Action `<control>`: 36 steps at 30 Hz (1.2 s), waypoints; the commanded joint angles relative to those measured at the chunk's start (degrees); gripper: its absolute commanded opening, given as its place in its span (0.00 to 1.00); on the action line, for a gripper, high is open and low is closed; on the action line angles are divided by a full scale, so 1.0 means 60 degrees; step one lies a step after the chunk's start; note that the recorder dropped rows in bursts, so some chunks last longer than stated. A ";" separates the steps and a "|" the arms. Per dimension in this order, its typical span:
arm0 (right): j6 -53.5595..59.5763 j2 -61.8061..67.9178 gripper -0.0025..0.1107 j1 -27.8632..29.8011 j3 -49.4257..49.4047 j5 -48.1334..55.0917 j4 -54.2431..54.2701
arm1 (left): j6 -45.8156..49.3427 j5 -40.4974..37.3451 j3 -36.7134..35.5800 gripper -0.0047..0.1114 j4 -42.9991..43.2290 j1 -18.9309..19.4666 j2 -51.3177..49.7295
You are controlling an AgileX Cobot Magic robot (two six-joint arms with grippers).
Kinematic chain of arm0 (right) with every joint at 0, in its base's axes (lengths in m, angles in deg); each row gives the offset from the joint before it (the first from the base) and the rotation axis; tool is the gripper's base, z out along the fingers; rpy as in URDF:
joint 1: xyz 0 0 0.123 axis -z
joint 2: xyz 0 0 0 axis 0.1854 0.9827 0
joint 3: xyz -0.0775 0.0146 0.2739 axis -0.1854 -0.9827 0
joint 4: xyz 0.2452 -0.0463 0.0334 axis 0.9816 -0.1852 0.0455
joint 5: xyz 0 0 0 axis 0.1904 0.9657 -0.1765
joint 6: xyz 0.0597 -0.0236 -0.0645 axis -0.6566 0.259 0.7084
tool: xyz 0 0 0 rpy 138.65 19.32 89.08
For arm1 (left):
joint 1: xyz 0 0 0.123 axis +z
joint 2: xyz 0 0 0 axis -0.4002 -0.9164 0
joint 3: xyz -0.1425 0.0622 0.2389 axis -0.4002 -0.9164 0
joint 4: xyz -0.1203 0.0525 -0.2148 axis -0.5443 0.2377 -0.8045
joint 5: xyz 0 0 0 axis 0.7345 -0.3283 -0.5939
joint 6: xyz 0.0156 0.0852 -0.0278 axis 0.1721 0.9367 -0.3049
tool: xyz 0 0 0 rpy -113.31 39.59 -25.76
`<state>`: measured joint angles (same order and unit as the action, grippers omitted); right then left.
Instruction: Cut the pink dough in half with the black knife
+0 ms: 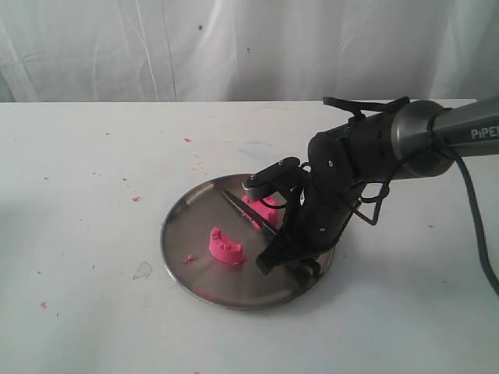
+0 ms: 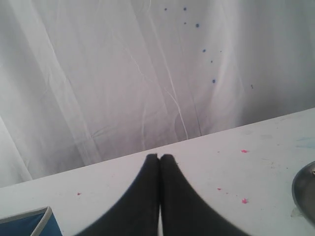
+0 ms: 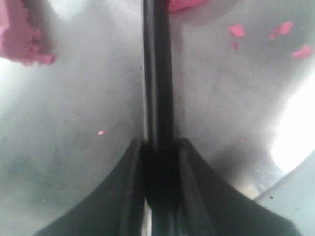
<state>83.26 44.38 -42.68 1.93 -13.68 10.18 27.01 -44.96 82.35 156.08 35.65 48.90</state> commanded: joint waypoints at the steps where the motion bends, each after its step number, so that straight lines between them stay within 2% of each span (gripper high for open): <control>1: -0.0685 -0.0196 0.02 0.0010 -0.0080 0.0146 -0.0670 | -0.0138 0.0054 -0.0011 0.04 0.0181 -0.0033 0.0041; 4: 0.0378 -0.0196 0.02 -0.0048 -0.0080 0.0360 -0.0078 | -0.0138 0.0054 -0.0011 0.04 0.0181 -0.0033 0.0041; 10: 0.4132 -0.0196 0.02 -0.0304 -0.0080 0.1173 0.3196 | -0.0174 0.0057 -0.0011 0.04 0.0181 -0.0033 0.0041; 12: 0.4228 -0.0196 0.02 -0.0375 -0.0080 0.1190 0.3334 | -0.0174 0.0057 -0.0011 0.04 0.0181 -0.0033 0.0041; 15: 0.3430 -0.0215 0.02 -0.0375 -0.0080 0.0905 0.3057 | -0.0370 0.0057 -0.0011 0.04 0.0181 -0.0033 0.0041; 24: 0.0380 -0.1255 0.02 -0.0375 -0.0080 0.0372 -0.0111 | -0.0418 0.0139 -0.0011 0.04 0.0181 -0.0033 0.0041; 28: -0.1461 -0.1852 0.02 -0.0053 -0.0080 0.0559 -0.1670 | -0.0418 0.0139 -0.0011 0.04 0.0181 -0.0033 0.0041; 36: -0.1758 -0.1490 0.02 0.0588 -0.0513 -0.0002 -0.1313 | -0.0638 0.0205 -0.0011 0.04 0.0181 -0.0033 0.0041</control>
<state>73.38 34.27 -40.17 -0.46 -11.17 0.93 24.08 -44.74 82.35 156.59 35.65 48.90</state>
